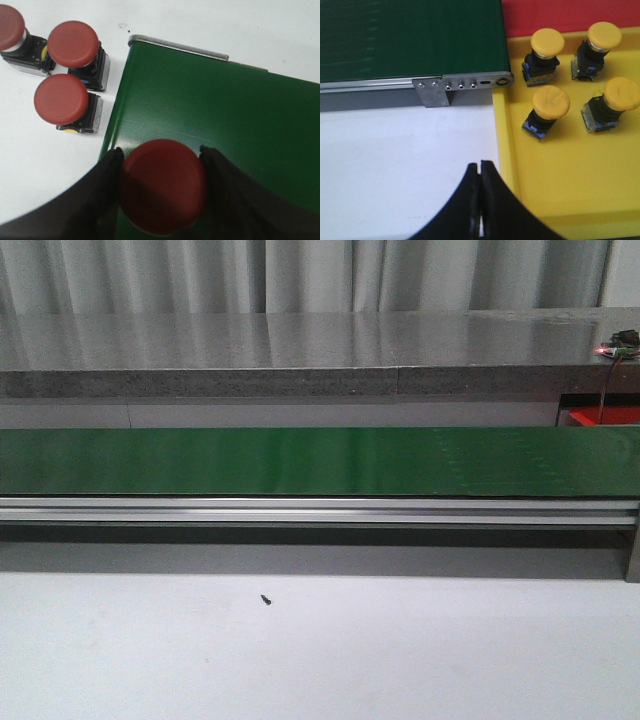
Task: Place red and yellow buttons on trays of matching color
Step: 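Grasp the red button and carry it onto the green belt, then release the red button on the belt and move the left gripper back to the cluster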
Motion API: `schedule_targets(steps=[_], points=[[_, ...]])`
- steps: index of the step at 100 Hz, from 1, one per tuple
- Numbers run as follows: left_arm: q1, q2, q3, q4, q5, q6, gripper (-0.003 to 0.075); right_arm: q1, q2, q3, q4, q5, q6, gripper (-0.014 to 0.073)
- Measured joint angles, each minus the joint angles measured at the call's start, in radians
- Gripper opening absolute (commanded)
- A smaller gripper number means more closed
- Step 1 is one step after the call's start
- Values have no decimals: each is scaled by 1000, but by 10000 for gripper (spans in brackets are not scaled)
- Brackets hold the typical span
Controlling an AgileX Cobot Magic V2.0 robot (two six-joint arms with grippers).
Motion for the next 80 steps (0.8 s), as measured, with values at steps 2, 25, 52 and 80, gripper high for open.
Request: schedule_targets(steps=[2,25,52,80], points=[[0,0,0,0,-3,0,339,0,0,0,0,0,0,-67],[0,-2,0,-22,-7,2,582,0,0,0,0,0,0,-67],[0,-72,2,-163,-14,83,575,0,0,0,0,0,0,-67],[82,-143,2,-180,-35,91,569,0,0,0,0,0,0,-67]])
